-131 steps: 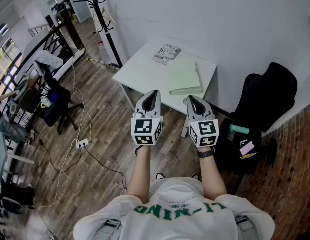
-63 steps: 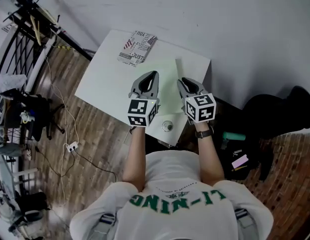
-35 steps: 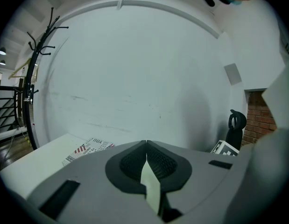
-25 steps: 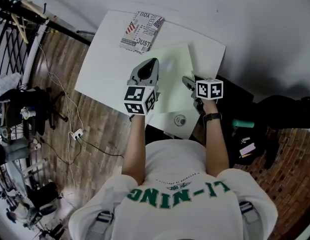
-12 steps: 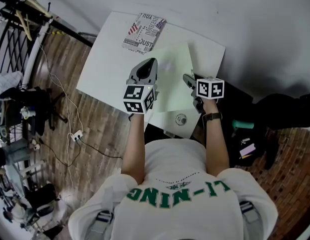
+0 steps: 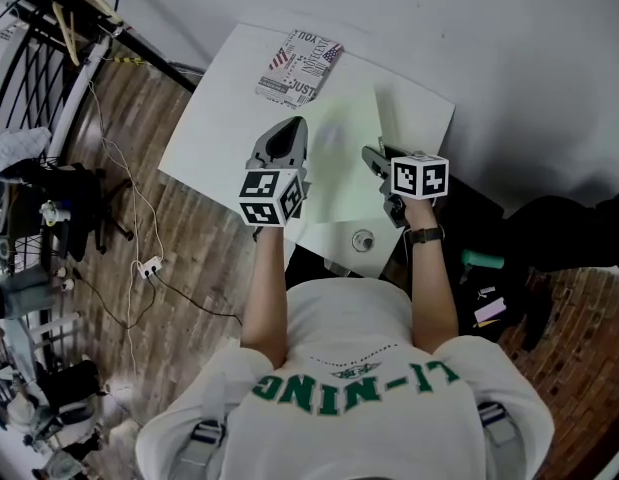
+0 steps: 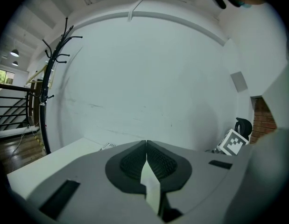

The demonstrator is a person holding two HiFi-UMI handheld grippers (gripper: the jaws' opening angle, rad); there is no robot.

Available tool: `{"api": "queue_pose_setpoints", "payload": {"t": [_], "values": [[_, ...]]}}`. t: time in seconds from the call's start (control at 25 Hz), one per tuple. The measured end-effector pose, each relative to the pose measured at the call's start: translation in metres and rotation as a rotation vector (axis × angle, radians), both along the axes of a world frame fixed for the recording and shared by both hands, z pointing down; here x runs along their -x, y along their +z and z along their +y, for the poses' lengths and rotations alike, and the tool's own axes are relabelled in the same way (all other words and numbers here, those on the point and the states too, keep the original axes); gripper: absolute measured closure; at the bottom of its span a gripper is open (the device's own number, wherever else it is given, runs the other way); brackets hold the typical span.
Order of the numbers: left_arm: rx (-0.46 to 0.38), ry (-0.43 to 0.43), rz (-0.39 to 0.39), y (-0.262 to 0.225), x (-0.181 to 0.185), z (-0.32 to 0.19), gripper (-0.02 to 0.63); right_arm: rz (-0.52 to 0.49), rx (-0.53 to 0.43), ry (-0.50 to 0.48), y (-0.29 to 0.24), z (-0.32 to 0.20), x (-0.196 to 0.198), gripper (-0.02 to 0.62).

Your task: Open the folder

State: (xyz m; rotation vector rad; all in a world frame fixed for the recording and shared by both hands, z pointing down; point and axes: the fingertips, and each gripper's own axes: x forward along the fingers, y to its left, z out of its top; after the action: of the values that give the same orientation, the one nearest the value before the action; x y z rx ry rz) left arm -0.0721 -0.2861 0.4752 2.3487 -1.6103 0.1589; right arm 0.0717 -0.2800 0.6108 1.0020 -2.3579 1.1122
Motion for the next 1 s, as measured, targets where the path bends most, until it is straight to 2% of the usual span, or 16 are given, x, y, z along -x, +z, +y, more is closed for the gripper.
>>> {"api": "queue_pose_setpoints", "payload": {"t": [0.48, 0.76, 1.0], "values": [[-0.019, -0.110, 0.002, -0.006, 0.048, 0.018, 0.590, -0.113, -0.016, -0.168, -0.056, 0.019, 0.074, 0.457], [-0.033, -0.201, 0.003, -0.012, 0.091, 0.030, 0.591, -0.151, -0.026, -0.242, -0.072, 0.027, 0.120, 0.457], [-0.034, -0.286, 0.005, -0.015, 0.137, 0.045, 0.589, -0.173, -0.005, -0.278, -0.081, 0.031, 0.162, 0.431]]}}
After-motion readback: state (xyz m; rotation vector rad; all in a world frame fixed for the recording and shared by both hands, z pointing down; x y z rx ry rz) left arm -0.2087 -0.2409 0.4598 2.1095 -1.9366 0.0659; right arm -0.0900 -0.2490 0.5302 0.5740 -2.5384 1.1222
